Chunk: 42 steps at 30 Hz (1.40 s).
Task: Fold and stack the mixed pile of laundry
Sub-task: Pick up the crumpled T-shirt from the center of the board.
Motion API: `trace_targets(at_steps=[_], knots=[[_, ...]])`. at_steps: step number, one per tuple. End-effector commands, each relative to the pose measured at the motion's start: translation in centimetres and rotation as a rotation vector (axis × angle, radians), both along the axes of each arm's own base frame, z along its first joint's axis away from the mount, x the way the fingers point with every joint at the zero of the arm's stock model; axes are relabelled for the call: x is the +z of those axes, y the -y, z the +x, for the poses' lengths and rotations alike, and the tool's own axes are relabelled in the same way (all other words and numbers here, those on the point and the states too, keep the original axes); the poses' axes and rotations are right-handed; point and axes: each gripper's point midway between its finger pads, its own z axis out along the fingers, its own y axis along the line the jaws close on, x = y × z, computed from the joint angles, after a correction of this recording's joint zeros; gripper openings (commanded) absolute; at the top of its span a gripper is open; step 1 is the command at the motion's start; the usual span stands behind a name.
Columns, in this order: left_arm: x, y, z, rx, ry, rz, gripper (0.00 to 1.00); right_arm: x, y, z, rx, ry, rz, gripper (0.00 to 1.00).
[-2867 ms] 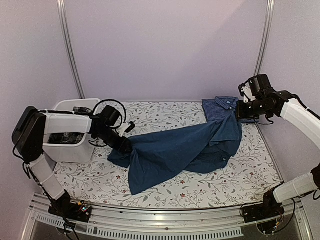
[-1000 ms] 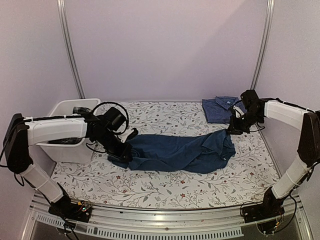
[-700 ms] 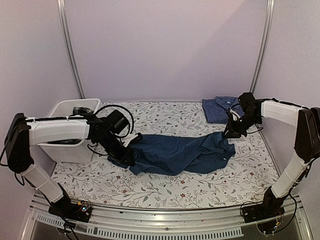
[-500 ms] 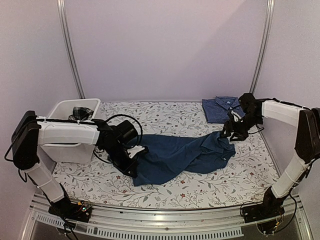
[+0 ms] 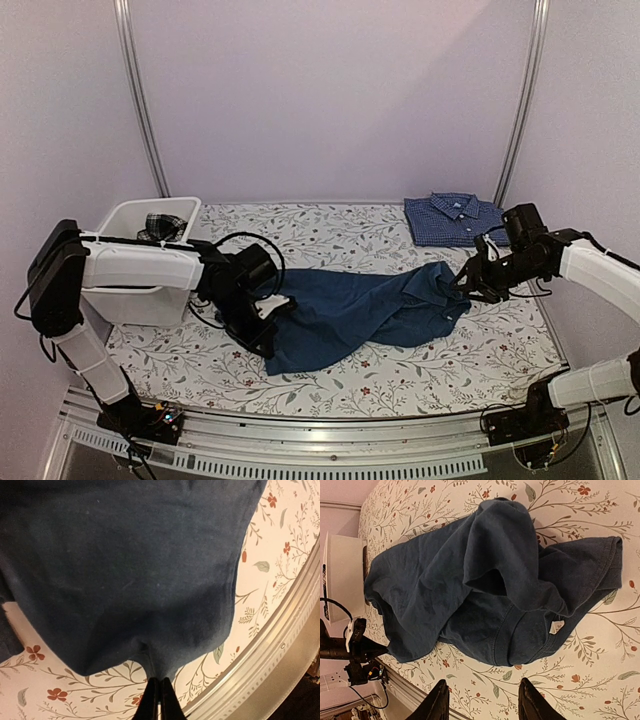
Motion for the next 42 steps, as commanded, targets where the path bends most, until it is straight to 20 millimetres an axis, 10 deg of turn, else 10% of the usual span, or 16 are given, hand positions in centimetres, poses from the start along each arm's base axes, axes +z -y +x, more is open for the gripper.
trace_targets(at_steps=[1,14,28,38,42], knots=[[0.4,0.6,0.6,0.016,-0.005,-0.036,0.0,-2.0,-1.6,0.6,-0.003,-0.023,0.046,0.46],[0.8,0.6,1.7,0.038,0.01,-0.041,0.0,-8.3,-1.1,3.6,-0.007,-0.096,-0.079,0.42],[0.3,0.5,2.1,0.04,0.008,-0.032,0.0,-9.1,-1.2,7.1,0.038,0.016,-0.137,0.43],[0.3,0.3,2.8,0.031,0.042,-0.048,0.0,-9.4,-1.3,8.1,0.056,0.015,-0.159,0.01],[1.4,0.6,2.6,0.01,0.092,-0.106,0.01,-8.8,-1.4,8.0,0.069,0.022,-0.15,0.0]])
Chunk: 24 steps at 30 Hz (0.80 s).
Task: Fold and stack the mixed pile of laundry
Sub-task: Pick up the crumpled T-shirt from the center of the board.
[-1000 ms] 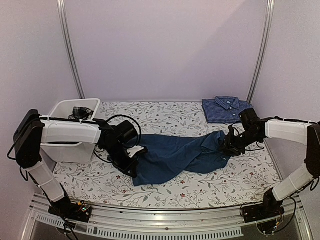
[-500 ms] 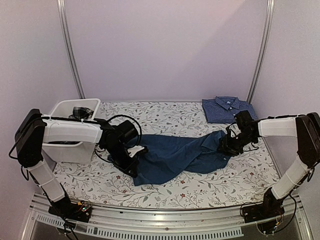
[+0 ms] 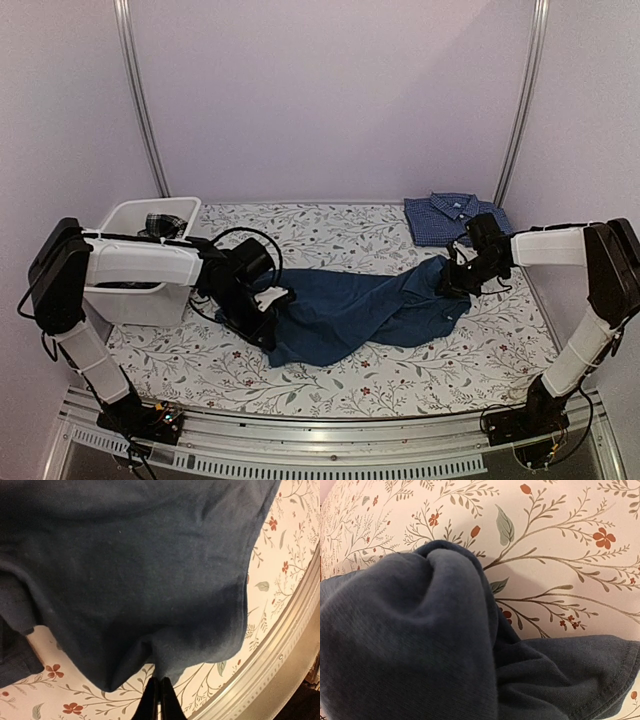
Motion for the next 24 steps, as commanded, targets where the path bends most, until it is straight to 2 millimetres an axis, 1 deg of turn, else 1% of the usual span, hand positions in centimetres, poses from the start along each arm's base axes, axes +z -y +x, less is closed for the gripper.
trace_targets(at_steps=[1,3,4,7,10,12,17,21,24], knots=[[1.7,0.4,0.5,-0.029,0.088,-0.077,0.03,1.2,-0.4,0.7,0.022,0.03,0.006,0.0],[2.0,0.4,-0.2,-0.06,0.103,-0.083,0.09,1.8,-0.4,0.5,0.027,0.035,0.008,0.0],[2.0,0.4,-0.7,-0.081,0.112,-0.074,0.15,2.1,-0.5,0.4,0.03,0.038,0.011,0.0],[1.8,0.7,-2.3,-0.157,0.146,-0.02,0.37,2.9,-0.5,0.2,0.035,0.044,0.019,0.0],[1.8,1.5,-4.0,-0.226,0.171,-0.003,0.48,3.5,-0.5,0.0,0.043,0.048,0.02,0.0],[1.2,1.5,-4.4,-0.235,0.166,0.029,0.5,3.8,-0.5,0.0,0.045,0.051,0.019,0.0],[-0.2,0.9,-4.2,-0.221,0.169,0.101,0.5,4.9,-0.6,0.0,0.053,0.058,0.025,0.0],[-1.8,1.4,-5.7,-0.276,0.148,0.129,0.53,5.4,-0.5,-0.2,0.058,0.061,0.025,0.0],[-3.0,1.3,-6.6,-0.311,0.133,0.165,0.55,5.4,-0.3,-0.4,0.056,0.054,0.027,0.0]])
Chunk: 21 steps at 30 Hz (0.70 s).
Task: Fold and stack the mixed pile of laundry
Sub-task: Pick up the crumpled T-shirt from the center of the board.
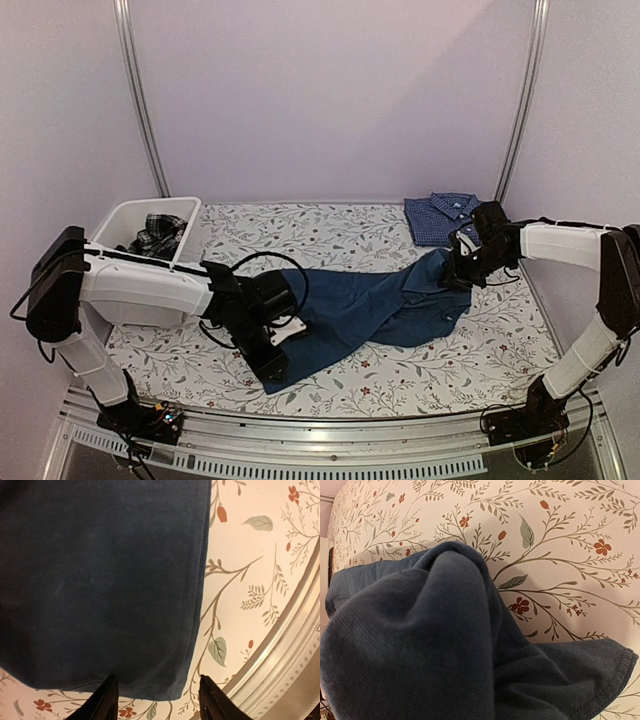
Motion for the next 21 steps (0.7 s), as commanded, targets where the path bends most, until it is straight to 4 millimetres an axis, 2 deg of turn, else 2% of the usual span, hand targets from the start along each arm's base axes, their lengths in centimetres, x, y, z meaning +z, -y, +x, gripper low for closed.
trace_targets(at_steps=[1,5,7,9,11,13,14,16,19,21], knots=[[-2.1,-0.1,-1.6,-0.058,-0.008,0.072,0.56,1.8,0.1,0.1,0.013,0.03,0.018,0.0],[-3.8,-0.6,-2.3,-0.085,-0.032,0.135,0.58,2.0,0.3,0.0,0.008,0.031,0.017,0.0],[-5.0,-1.5,-2.7,-0.105,-0.031,0.21,0.56,2.1,0.6,0.0,0.002,0.03,0.013,0.0],[-5.8,-1.9,-3.1,-0.115,-0.037,0.25,0.45,2.2,0.7,-0.1,0.001,0.027,0.014,0.0],[-6.1,-2.1,-3.0,-0.109,-0.03,0.268,0.26,2.5,0.8,-0.2,0.001,0.025,0.022,0.0],[-5.4,-1.9,-2.2,-0.095,0.007,0.255,0.08,3.1,0.7,-0.2,0.004,0.029,0.039,0.0],[-4.5,-1.3,-1.6,-0.082,0.027,0.222,0.01,3.7,0.6,-0.2,0.008,0.041,0.056,0.0],[-1.4,0.5,0.4,-0.028,0.064,0.105,0.0,5.6,0.3,0.3,0.021,0.072,0.092,0.0],[6.4,3.2,6.3,0.104,0.185,-0.115,0.0,10.6,0.0,1.9,0.043,0.17,0.148,0.0],[12.1,3.3,11.1,0.227,0.272,-0.237,0.0,14.8,0.5,3.3,0.042,0.264,0.153,0.0]])
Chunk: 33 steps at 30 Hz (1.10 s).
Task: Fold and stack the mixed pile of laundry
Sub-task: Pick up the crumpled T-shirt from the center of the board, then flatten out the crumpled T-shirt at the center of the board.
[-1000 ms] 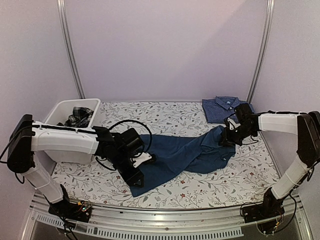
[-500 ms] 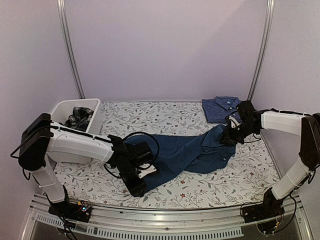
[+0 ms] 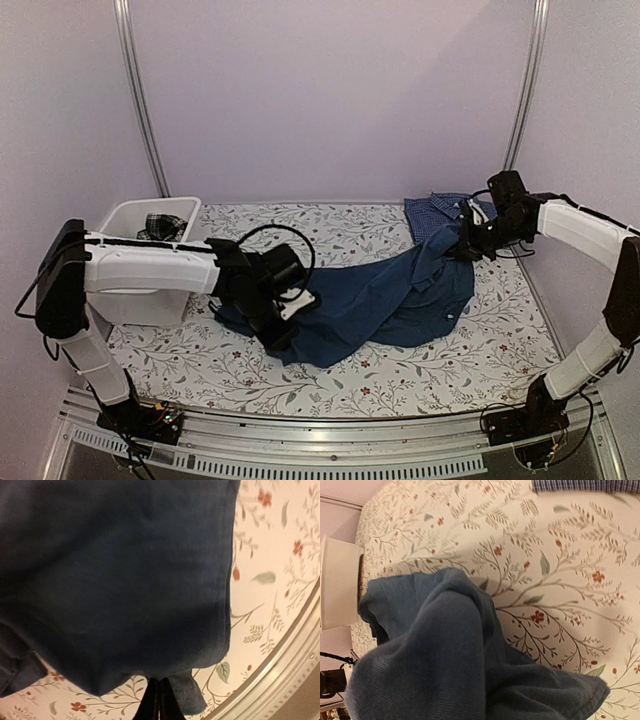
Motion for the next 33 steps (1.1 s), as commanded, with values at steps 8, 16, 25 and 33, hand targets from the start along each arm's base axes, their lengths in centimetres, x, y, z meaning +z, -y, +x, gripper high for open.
trace_targets(at_steps=[8,16,25,33], knots=[[28.9,-0.3,17.8,0.414,0.539,-0.591,0.0,23.7,1.1,5.0,-0.007,0.546,0.109,0.0],[34.3,-1.4,15.6,0.351,0.61,-0.693,0.0,27.0,1.3,2.0,-0.047,0.593,0.183,0.0],[19.3,-4.0,11.1,0.375,0.335,-0.462,0.0,5.0,-0.9,-10.6,-0.061,-0.102,0.297,0.0],[11.1,-4.8,10.9,0.424,0.187,-0.269,0.0,-4.1,-2.3,-18.2,0.007,-0.454,0.324,0.0]])
